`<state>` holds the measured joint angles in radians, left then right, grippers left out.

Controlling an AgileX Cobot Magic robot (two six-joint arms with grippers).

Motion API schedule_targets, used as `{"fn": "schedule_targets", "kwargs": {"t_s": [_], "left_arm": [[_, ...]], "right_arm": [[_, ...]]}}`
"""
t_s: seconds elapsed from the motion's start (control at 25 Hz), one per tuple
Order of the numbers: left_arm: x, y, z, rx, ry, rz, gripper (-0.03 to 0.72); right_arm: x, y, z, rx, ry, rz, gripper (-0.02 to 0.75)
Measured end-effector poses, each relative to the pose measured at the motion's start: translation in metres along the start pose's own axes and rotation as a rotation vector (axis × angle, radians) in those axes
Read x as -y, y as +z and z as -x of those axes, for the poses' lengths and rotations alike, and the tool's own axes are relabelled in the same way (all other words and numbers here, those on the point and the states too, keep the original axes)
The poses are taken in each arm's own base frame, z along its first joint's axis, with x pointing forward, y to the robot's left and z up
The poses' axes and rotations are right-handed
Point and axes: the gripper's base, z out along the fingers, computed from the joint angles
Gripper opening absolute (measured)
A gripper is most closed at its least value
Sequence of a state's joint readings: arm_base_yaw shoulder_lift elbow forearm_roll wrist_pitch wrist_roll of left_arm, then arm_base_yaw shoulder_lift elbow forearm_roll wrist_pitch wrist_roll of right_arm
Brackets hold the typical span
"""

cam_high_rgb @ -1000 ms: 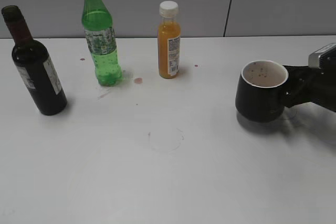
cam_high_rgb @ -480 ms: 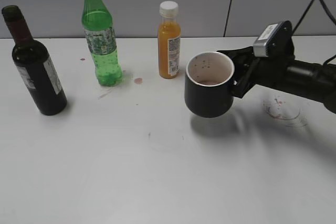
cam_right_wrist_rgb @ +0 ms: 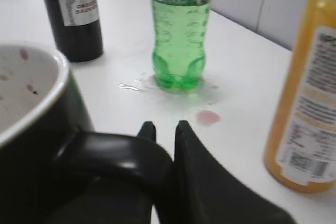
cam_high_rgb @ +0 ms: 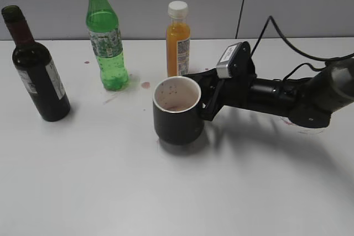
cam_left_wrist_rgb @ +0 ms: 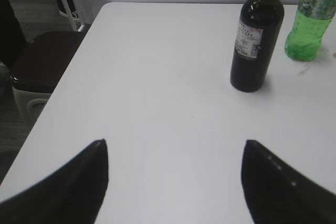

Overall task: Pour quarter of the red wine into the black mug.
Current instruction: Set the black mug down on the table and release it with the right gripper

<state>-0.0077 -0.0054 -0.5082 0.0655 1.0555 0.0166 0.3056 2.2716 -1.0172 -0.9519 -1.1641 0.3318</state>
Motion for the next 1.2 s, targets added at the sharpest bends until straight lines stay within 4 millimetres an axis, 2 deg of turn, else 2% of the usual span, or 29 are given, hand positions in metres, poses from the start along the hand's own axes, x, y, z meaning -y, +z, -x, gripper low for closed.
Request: {"fn": "schedule_targets", "kwargs": {"t_s": [0.12, 0.32, 0.56, 0.92, 1.0, 1.16, 1.2], "left_arm": [[0.000, 0.000, 0.000, 0.000, 0.000, 0.000, 0.589], [0.000, 0.000, 0.000, 0.000, 0.000, 0.000, 0.589], [0.000, 0.000, 0.000, 0.000, 0.000, 0.000, 0.589], [0.000, 0.000, 0.000, 0.000, 0.000, 0.000, 0.589], [0.000, 0.000, 0.000, 0.000, 0.000, 0.000, 0.589], [0.000, 0.000, 0.000, 0.000, 0.000, 0.000, 0.589], [0.000, 0.000, 0.000, 0.000, 0.000, 0.000, 0.589]], "right_arm": [[-0.011, 0.012, -0.010, -0.011, 0.016, 0.033, 0.073], [-0.013, 0.016, -0.023, -0.029, 0.040, 0.022, 0.072], [-0.010, 0.015, -0.024, -0.029, 0.046, 0.003, 0.072], [-0.009, 0.000, -0.032, -0.034, 0.090, -0.025, 0.072], [-0.009, 0.000, -0.031, -0.028, 0.091, -0.024, 0.112], [-0.007, 0.000, -0.030, -0.019, 0.097, -0.037, 0.381], [-0.007, 0.000, -0.030, -0.016, 0.097, -0.037, 0.417]]}}
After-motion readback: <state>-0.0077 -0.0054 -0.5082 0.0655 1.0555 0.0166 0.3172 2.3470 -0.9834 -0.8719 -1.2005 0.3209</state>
